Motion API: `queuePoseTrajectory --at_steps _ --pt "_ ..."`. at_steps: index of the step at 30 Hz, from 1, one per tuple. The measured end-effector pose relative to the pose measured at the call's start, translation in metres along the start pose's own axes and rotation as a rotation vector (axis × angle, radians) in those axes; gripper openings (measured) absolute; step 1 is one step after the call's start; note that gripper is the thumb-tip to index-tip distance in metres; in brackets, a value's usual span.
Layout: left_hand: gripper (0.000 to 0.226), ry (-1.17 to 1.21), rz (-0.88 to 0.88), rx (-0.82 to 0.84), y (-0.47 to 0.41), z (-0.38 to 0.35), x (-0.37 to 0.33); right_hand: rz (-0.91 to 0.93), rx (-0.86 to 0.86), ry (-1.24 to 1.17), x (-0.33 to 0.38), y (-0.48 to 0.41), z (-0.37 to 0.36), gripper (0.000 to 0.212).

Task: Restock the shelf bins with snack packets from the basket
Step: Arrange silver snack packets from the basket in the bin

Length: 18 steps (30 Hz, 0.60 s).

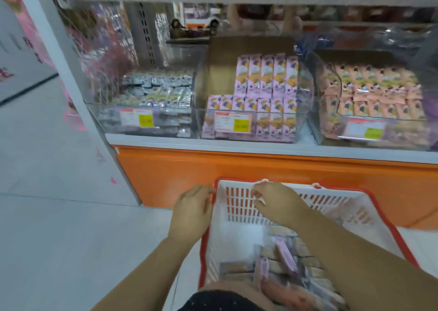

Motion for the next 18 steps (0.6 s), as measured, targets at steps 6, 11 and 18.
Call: queuePoseTrajectory --at_steps 6,11,18 --pt "0.047 0.081 0.198 0.187 0.014 -0.051 0.014 -0.162 0.225 -0.084 -0.040 0.015 -0.068 0.030" --pt "0.040 0.140 0.265 0.066 0.018 -0.059 0.017 -0.152 0.343 -0.183 -0.035 0.005 -0.127 0.032" --pt "0.026 0.180 0.293 0.051 0.020 -0.059 0.017 -0.037 0.521 -0.121 -0.020 -0.006 -0.205 0.038"
Point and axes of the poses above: each hand's wrist, its own y-axis away from the middle knuckle, its own z-axis out of the back of the hand, x = y × z, the point moved 2 cm from there along -y, towards the middle knuckle, and after that the axes turned 7 degrees about y, right-handed, at the moved point
